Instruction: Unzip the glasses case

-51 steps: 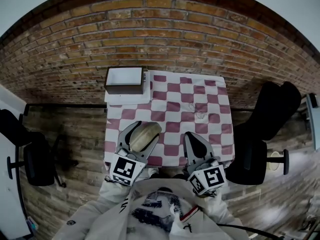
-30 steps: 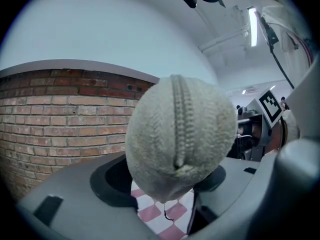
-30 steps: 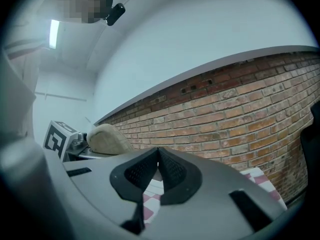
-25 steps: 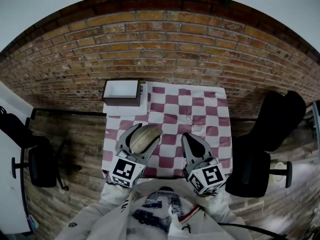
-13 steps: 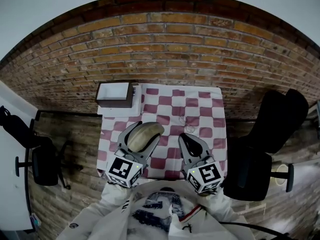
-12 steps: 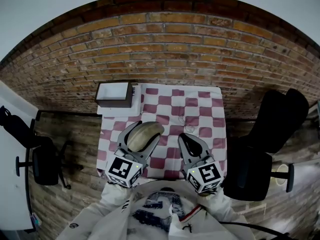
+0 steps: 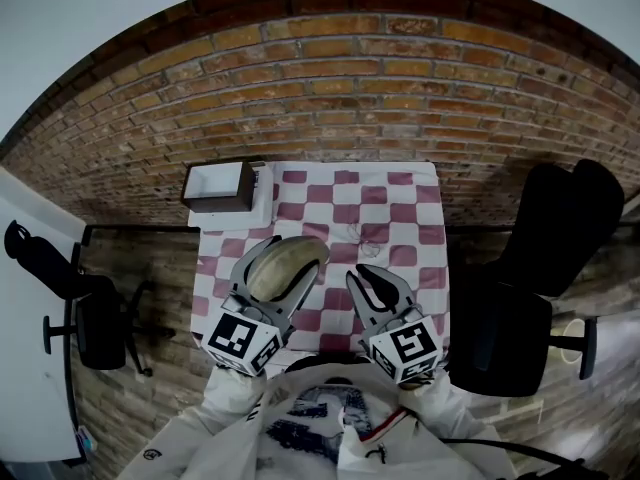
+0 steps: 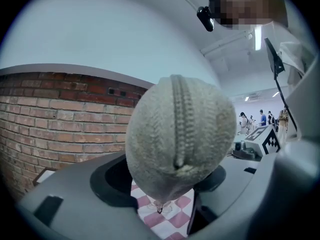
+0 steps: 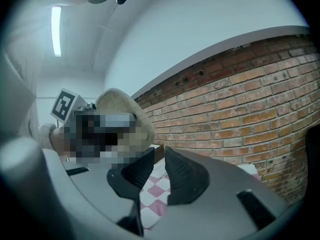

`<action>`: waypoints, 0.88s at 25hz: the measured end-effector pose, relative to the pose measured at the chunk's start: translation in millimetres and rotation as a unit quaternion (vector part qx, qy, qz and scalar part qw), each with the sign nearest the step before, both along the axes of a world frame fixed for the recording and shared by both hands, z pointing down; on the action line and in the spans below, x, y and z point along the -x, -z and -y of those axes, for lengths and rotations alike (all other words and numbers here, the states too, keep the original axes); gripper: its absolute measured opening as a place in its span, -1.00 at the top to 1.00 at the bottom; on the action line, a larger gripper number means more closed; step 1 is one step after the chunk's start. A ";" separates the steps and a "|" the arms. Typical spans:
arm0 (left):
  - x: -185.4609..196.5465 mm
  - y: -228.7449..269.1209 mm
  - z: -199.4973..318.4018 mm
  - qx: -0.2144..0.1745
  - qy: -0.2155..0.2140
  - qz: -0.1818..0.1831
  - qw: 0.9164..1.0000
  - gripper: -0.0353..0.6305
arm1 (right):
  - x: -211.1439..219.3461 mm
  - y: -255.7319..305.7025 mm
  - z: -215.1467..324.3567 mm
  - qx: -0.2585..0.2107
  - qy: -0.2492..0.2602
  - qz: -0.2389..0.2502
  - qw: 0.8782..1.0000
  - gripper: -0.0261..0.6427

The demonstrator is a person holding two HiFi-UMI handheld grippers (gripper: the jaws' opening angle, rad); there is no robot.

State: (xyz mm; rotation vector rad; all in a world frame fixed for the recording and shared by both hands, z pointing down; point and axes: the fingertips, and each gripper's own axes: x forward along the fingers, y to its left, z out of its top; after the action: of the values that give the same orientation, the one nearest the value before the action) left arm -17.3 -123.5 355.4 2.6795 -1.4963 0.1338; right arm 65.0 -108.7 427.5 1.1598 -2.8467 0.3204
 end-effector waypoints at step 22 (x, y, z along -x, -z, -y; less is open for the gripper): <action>-45.9 34.4 0.4 -0.014 -0.019 -0.016 1.000 0.04 | 17.0 3.7 -10.0 -0.001 0.068 0.015 0.998 0.29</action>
State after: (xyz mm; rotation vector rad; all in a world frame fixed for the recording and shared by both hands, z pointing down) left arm 28.6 -123.9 321.1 2.7203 -1.4497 0.0718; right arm 48.0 -98.7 423.8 0.9616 -2.9342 0.3299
